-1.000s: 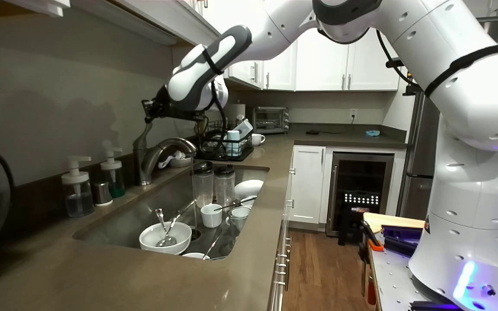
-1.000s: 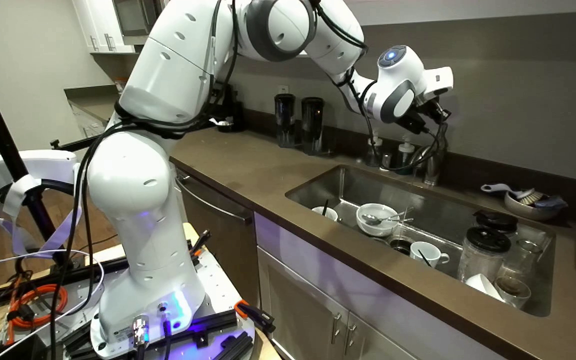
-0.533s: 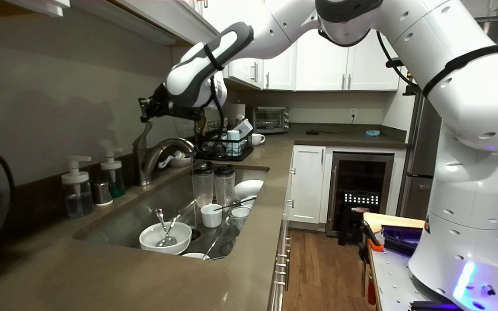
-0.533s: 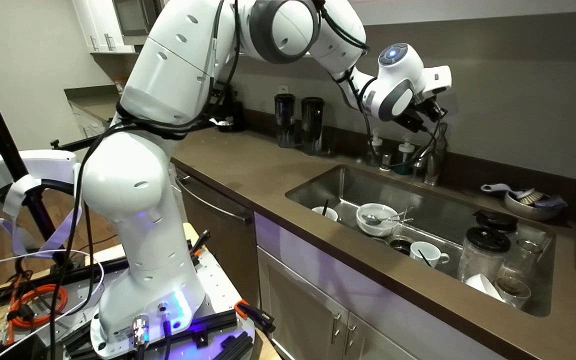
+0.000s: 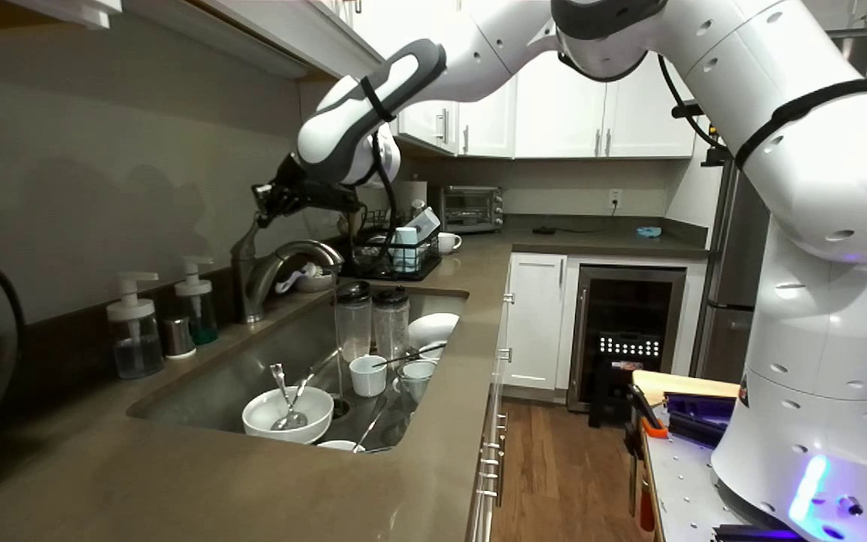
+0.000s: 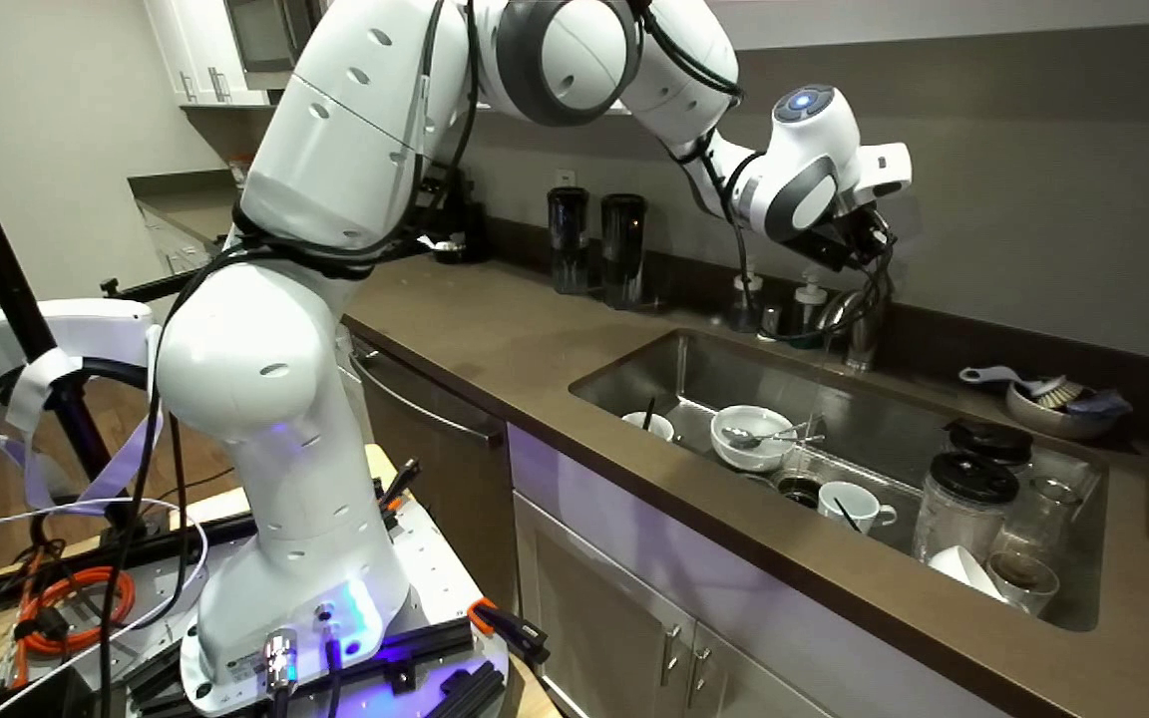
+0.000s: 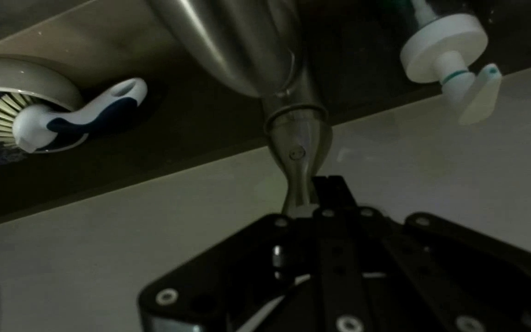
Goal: Open the tap
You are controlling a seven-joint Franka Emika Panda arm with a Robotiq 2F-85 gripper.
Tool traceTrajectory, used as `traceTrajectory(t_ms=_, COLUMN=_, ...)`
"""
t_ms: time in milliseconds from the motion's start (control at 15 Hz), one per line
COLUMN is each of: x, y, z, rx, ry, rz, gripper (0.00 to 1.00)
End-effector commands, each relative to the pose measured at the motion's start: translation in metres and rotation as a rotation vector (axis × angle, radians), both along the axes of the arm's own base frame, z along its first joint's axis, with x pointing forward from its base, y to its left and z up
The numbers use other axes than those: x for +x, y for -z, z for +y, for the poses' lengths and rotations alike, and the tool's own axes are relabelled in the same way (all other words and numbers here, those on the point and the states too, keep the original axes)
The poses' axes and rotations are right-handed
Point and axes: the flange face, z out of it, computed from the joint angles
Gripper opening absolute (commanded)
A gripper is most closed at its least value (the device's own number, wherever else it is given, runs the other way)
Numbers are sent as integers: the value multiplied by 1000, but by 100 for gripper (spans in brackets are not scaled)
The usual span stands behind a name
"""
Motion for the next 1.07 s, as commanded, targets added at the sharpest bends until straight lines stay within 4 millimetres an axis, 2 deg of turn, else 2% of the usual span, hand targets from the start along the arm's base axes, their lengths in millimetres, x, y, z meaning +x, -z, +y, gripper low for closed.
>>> traceTrajectory(t_ms=0, x=-3, y=-7, z=-6, rx=-61, ry=-10, rz=16, gripper=3)
traceTrajectory(t_ms=200, x=-2, y=-7, z=-10, rx=-107, ry=2, rz=-9, gripper=3)
traceTrajectory(t_ms=533, x=2, y=-6, z=-4, rx=-89, ry=5, rz=-15, gripper=3)
traceTrajectory(t_ms=1000, x=2, y=-8, z=-8, rx=-143, ry=24, rz=-120, gripper=3)
